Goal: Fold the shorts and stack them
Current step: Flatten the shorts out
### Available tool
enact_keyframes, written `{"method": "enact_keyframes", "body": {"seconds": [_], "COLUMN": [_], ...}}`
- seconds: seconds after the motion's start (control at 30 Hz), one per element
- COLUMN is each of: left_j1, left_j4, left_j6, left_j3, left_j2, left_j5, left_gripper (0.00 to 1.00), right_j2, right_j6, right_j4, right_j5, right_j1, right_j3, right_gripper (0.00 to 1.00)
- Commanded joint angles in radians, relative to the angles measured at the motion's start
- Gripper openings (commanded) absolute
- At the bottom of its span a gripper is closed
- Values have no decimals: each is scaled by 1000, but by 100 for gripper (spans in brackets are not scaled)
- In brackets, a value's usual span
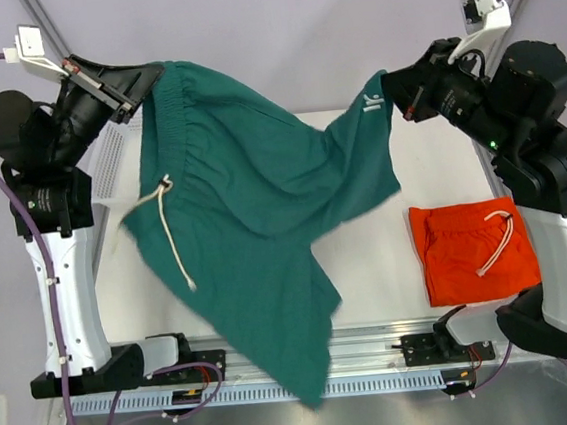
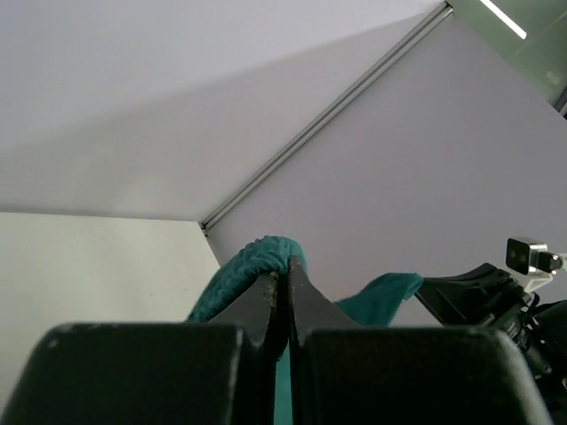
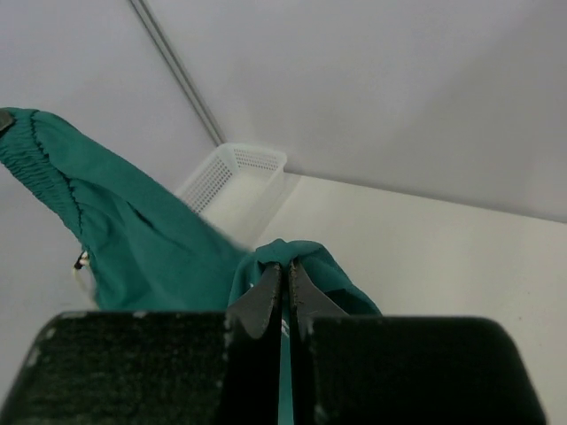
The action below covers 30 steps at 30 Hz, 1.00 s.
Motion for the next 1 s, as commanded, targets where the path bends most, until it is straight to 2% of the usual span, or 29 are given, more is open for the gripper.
{"method": "enact_keyframes", "body": {"seconds": [0.0, 0.07, 0.17, 0.27, 0.43, 0.57, 0.7, 0.73, 0.8, 0.87, 0.93, 0.97], "left_j1": [22, 28, 29, 28, 28, 29, 28, 29, 28, 28, 28, 29], "left_j4": [95, 55, 23, 29, 15, -42, -89, -89, -73, -50, -37, -1], "left_j6": [-11, 1, 18, 9, 13, 10, -17, -28, -60, -71, -62, -56], "left_j3": [83, 159, 214, 182, 64, 97, 255, 287, 310, 275, 234, 112], "left_j2": [-88, -92, -126, -187, -406, -469, -416, -399, -352, -306, -286, -281], "left_j5": [4, 1, -10, -19, -67, -88, -87, -81, -70, -55, -50, -51], "left_gripper": [0, 0, 0, 0, 0, 0, 0, 0, 0, 0, 0, 0], "right_j2": [-39, -35, -88, -174, -314, -381, -345, -306, -257, -190, -154, -144], "right_j6": [-3, 0, 11, 31, 90, 138, 149, 147, 141, 120, 94, 84], "right_j4": [64, 57, 93, 142, 214, 210, 124, 77, 28, -26, -43, -33], "right_j5": [-81, -109, -156, -188, -276, -321, -316, -305, -255, -223, -131, -105], "right_j1": [-40, -46, -46, -46, -46, -46, -48, -46, -42, -20, 35, 49], "right_j3": [61, 109, 85, 14, -106, -120, 40, 125, 202, 230, 183, 79], "right_gripper": [0, 0, 0, 0, 0, 0, 0, 0, 0, 0, 0, 0]}}
